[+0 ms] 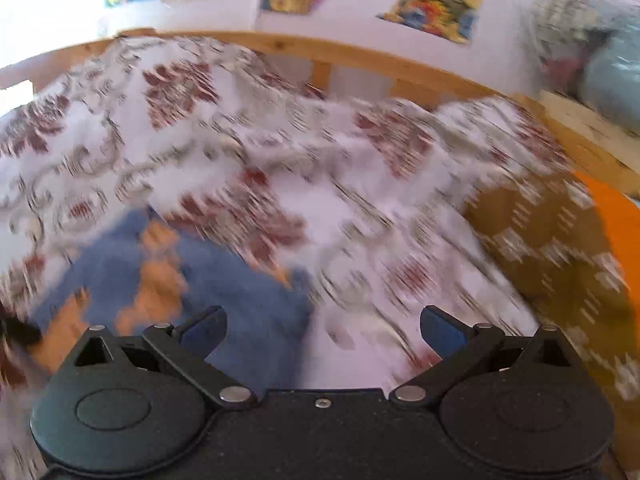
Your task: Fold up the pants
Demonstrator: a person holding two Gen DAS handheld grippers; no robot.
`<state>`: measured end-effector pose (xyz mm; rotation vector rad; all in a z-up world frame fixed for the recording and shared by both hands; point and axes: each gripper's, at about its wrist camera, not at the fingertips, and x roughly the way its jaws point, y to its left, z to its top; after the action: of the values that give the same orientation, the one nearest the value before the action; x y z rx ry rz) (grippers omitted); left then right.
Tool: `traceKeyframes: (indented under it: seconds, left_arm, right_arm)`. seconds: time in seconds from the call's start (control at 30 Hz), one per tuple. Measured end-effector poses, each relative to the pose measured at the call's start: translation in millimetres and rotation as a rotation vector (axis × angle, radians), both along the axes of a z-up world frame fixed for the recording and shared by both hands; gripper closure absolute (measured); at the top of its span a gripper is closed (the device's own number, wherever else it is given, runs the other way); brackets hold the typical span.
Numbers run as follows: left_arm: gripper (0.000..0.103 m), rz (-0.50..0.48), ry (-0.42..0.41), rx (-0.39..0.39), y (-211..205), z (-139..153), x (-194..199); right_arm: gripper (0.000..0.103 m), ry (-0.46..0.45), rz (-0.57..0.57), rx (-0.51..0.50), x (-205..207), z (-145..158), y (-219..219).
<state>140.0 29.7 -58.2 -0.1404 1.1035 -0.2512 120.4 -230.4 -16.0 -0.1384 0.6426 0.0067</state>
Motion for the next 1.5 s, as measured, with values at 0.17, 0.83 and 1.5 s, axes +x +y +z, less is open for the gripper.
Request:
traceKeyframes:
  seconds: [0.17, 0.83, 1.5]
  left_arm:
    - [0.0, 0.0, -0.01, 0.013, -3, -6, 5]
    - [0.0, -0.02, 0.024, 0.048, -3, 1, -6]
    - [0.0, -0.18, -0.113, -0.225, -8, 1, 65]
  right_arm:
    - [0.001, 0.106, 0.07, -0.054, 59, -23, 26]
    - [0.001, 0.127, 0.098, 0.195, -43, -6, -53]
    - [0.001, 0.159, 0.287, 0.685, -6, -47, -97]
